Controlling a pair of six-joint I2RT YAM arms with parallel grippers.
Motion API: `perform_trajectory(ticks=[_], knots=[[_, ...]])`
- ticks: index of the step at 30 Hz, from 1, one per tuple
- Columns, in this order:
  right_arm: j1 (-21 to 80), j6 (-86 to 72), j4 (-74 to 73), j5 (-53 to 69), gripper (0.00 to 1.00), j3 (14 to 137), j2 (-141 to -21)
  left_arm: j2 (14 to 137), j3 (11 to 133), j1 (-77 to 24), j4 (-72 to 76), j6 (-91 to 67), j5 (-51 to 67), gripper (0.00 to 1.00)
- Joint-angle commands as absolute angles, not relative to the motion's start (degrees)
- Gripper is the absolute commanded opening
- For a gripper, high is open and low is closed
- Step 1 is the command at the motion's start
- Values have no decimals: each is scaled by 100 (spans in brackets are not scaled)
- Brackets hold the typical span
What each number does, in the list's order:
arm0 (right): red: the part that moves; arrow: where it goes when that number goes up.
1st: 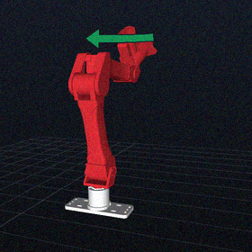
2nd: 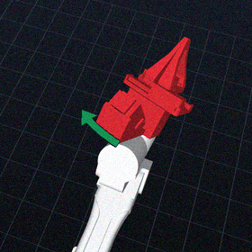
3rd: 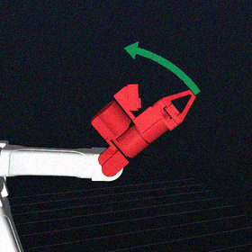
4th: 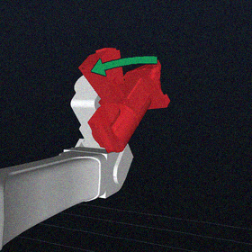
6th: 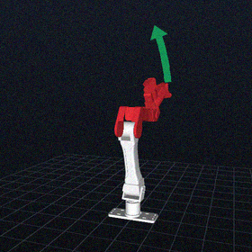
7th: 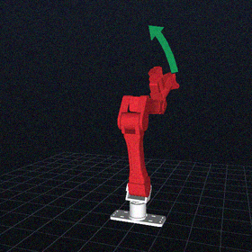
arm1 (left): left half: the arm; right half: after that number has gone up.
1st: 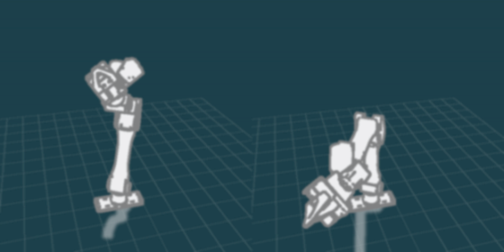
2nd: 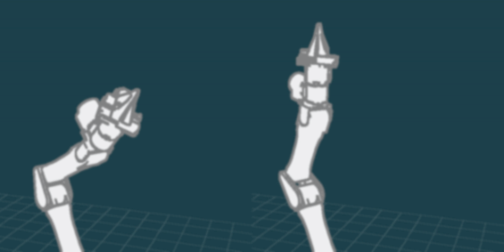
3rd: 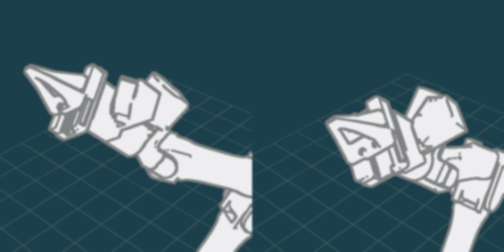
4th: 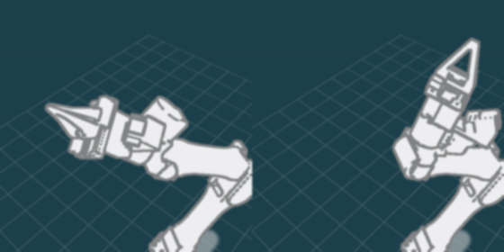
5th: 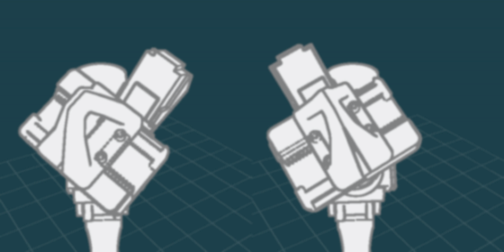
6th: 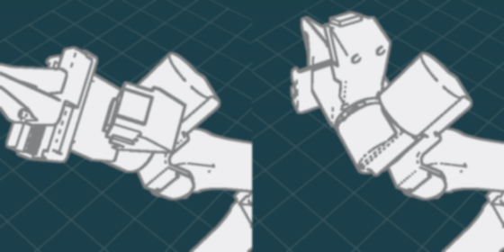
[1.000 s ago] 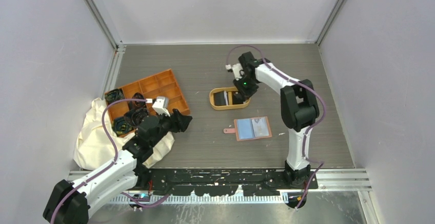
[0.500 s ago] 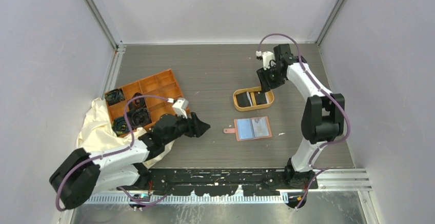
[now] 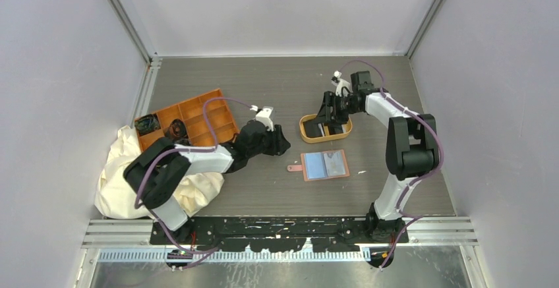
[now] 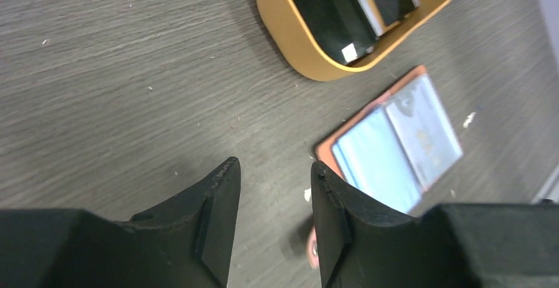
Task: Put the credit cards into the card holder
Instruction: Move the storage box to the center of the board, then pick up the credit card from the storage box.
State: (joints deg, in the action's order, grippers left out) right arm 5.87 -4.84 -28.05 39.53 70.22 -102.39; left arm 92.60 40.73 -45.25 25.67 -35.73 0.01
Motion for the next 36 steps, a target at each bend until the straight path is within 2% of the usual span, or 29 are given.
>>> perform_trajectory(ticks=[1,11,30,36], knots=[[479,-854,-2395,4055,60,7150,-10495,9817,4665,-4447,2362,-3257,-79,44],[483,-844,-2508,3946,61,7390,-11031,10627,5300,-4306,2206,-3272,405,42],[479,-1480,-2003,5649,55,7339,-11212,11326,6284,-4228,1643,-3085,725,42],[480,-1784,-1762,5571,52,7256,-11285,11331,6302,-4219,1652,-3076,782,42]])
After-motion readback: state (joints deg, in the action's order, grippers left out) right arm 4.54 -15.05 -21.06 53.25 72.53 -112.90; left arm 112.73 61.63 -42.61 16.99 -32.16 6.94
